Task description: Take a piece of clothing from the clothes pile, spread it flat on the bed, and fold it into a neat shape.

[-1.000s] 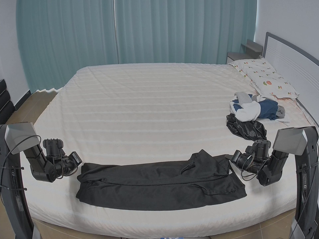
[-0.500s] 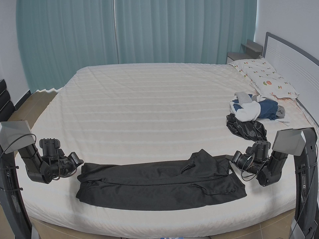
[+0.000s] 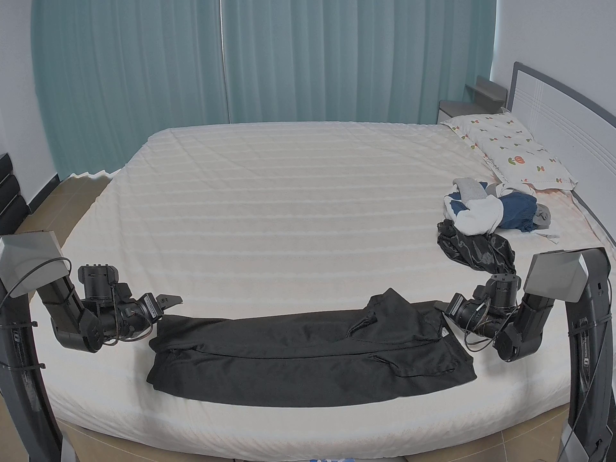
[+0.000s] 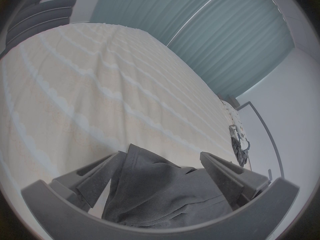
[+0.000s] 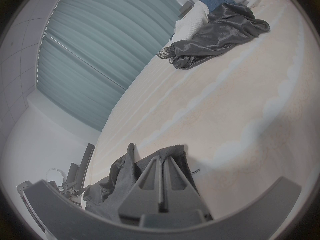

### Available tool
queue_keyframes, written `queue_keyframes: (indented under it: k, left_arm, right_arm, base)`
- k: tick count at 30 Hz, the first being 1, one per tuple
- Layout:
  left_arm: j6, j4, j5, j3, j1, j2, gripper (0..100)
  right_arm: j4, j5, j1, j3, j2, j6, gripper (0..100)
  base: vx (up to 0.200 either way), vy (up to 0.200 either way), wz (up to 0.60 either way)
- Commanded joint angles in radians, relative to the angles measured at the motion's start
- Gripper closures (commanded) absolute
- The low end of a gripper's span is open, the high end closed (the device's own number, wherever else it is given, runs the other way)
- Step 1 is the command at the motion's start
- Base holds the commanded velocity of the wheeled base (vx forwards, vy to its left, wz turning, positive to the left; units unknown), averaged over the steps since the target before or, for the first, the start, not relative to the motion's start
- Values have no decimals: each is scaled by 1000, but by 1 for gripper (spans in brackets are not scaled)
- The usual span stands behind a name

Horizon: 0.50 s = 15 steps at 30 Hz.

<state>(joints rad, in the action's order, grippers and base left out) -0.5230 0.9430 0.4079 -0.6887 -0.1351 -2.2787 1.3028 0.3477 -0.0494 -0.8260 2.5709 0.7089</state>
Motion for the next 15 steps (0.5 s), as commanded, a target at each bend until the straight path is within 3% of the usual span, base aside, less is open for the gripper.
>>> queue_keyframes:
  k: [1,15]
  left_arm:
    - [32,0,-1,-6,2,-24,0]
    - [97,5,-72,-3,5,-62,0]
  right_arm:
    - [1,1,-1,-1,6,0,100]
    - [3,1,-1,-1,6,0,100]
  base:
    - [0,0,0]
    - [0,0,0]
